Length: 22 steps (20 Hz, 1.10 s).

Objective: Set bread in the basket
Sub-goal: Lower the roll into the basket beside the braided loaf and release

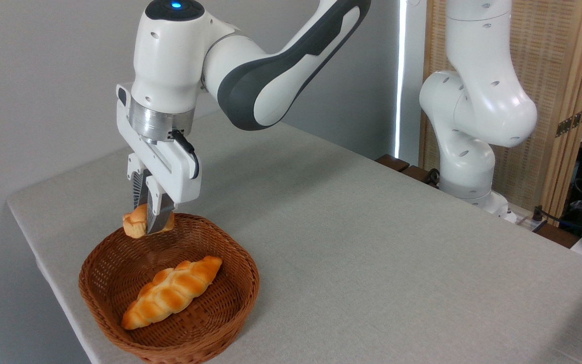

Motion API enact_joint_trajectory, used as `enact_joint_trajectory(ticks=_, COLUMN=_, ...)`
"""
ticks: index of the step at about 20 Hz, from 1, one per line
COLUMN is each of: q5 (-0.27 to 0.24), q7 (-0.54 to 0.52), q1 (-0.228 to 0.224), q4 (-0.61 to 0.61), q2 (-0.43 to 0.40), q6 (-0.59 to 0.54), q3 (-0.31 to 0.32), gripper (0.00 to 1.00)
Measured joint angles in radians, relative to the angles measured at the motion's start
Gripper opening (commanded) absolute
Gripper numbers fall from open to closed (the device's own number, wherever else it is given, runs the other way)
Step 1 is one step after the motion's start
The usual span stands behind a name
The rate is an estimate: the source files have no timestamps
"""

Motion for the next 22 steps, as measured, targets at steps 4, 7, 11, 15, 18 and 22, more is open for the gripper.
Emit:
enact_joint_trajectory(ticks=4, q5=0.000, q7=0.001, q1=0.000, q4=0.001, q2=0.000, q6=0.000, q3=0.000, gripper=0.79)
enact_joint_trajectory(ticks=7, q5=0.000, q7=0.001, q1=0.000, q4=0.002, q2=0.000, q6=0.000, q3=0.000, gripper=0.85)
enact_joint_trajectory(ticks=11, q5=0.000, q7=0.001, q1=0.000, q4=0.003, q2=0.000, q6=0.000, q3=0.000, gripper=0.96)
enact_joint_trajectory(ticks=15, q5=0.000, q7=0.001, q1=0.000, q4=0.005, q2=0.000, q6=0.000, q3=0.000, gripper=1.00)
enact_joint_trajectory(ticks=18, q5=0.000, q7=0.001, q1=0.000, q4=0.005, q2=0.000, q6=0.000, q3=0.000, gripper=1.00)
enact_joint_trajectory(ticks=22, q5=0.000, q7=0.001, q1=0.001, q4=0.007, q2=-0.002, q6=0.000, q3=0.000, gripper=1.00)
